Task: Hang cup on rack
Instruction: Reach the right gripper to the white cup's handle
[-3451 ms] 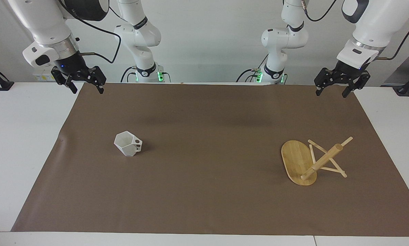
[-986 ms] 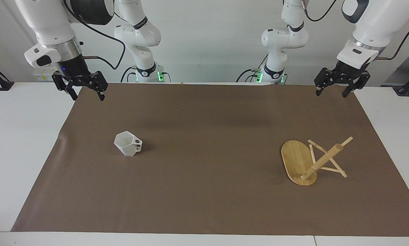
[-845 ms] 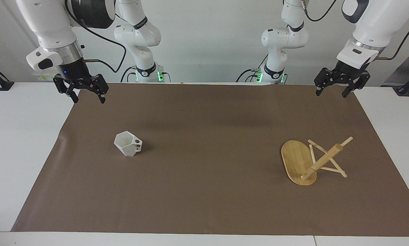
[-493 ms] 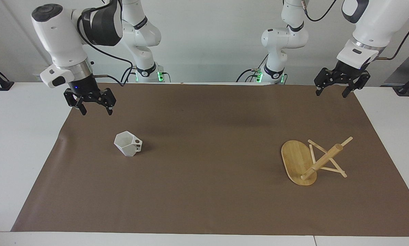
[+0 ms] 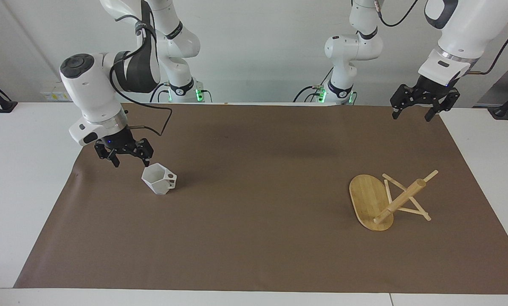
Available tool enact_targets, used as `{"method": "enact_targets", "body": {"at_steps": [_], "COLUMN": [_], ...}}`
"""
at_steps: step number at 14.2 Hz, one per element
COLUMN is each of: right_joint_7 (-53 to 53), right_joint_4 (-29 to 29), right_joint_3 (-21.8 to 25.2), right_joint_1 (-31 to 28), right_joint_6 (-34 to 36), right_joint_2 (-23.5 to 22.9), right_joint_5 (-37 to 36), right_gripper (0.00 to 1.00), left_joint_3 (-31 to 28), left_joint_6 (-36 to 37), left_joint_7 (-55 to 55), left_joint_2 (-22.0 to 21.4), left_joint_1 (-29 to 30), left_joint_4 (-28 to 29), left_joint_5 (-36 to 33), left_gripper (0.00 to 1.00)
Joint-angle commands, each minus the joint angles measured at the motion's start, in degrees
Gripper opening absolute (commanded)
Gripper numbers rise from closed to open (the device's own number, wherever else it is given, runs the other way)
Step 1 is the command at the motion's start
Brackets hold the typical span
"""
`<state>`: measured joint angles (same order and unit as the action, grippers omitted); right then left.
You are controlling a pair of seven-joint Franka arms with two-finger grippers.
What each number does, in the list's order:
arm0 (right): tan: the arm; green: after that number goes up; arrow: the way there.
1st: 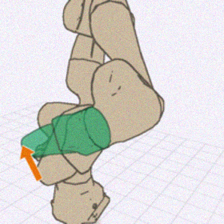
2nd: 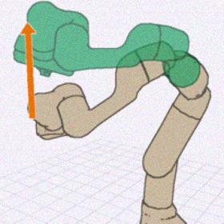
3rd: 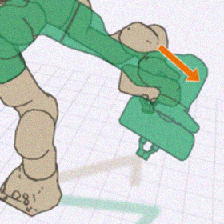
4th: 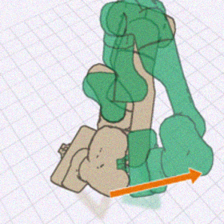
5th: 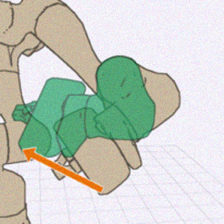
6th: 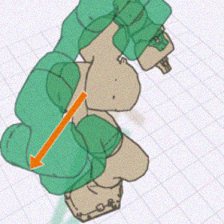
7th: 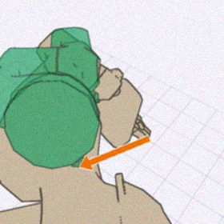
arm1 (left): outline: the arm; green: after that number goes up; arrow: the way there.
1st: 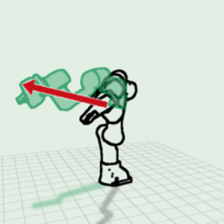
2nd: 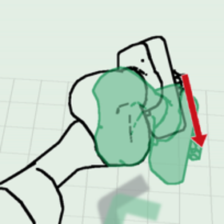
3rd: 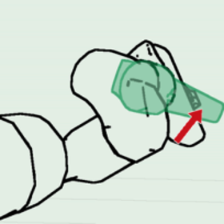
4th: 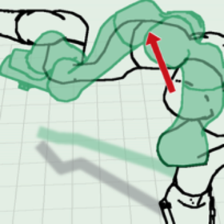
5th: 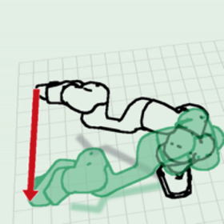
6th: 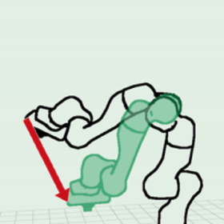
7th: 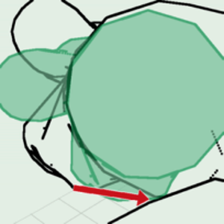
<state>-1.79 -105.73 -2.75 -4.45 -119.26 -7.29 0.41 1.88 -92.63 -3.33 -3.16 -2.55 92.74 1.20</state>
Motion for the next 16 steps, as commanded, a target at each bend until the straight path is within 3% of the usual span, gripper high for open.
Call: {"method": "enact_targets", "body": {"at_steps": [1, 16], "right_joint_7": [1.17, 6.53], "right_joint_4": [-3.77, -11.25], "right_joint_3": [-0.15, -0.15], "right_joint_1": [-0.20, -0.20], "right_joint_6": [-5.34, -11.34], "right_joint_2": [-0.53, -1.94], "right_joint_5": [-0.15, -0.15], "right_gripper": [1.00, 1.00], "left_joint_3": [0.32, 0.32], "left_joint_6": [0.26, 0.26], "left_joint_7": [0.60, 0.60], "left_joint_2": [-1.41, -1.41], "left_joint_1": [0.26, 0.26], "left_joint_4": [1.40, 1.40], "left_joint_5": [-1.20, -1.20], "left_gripper": [1.00, 1.00]}}
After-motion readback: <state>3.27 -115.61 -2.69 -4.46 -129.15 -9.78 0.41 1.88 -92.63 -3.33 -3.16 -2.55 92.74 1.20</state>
